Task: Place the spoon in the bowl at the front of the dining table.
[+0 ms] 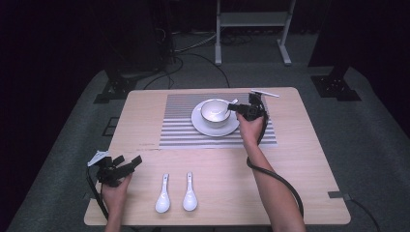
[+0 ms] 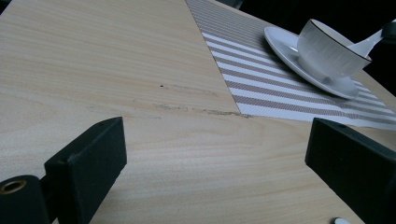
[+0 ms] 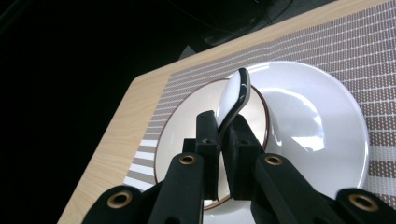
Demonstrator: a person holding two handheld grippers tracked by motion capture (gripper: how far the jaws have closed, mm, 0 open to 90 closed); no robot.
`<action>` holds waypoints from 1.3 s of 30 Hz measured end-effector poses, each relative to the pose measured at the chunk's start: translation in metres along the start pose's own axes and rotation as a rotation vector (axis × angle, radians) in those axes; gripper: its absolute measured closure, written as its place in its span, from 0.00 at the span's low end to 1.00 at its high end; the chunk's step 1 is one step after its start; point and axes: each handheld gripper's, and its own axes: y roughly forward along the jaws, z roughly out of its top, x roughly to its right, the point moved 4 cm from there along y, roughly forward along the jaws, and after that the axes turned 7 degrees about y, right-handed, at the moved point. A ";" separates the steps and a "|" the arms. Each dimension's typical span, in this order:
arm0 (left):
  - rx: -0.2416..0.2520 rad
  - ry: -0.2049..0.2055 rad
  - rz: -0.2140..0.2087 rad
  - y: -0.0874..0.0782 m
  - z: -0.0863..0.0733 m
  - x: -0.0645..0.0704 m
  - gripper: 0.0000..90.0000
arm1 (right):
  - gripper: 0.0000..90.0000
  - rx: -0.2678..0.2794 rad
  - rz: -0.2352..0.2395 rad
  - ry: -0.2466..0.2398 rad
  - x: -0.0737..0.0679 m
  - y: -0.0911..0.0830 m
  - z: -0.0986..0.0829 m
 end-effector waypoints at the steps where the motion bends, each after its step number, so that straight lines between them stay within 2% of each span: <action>1: 0.000 -0.001 0.000 0.000 0.000 0.000 0.04 | 0.94 -0.004 -0.002 -0.004 0.001 0.001 -0.001; 8: -0.001 0.001 0.000 0.000 0.000 0.000 0.04 | 0.94 -0.028 -0.018 -0.016 0.006 0.005 -0.005; 33: -0.001 -0.001 0.000 0.000 0.000 0.000 0.04 | 0.93 -0.039 -0.048 -0.031 0.013 0.004 -0.005; 39: 0.000 -0.002 0.001 0.000 0.000 0.000 0.04 | 0.88 -0.047 -0.052 -0.038 0.015 0.004 -0.006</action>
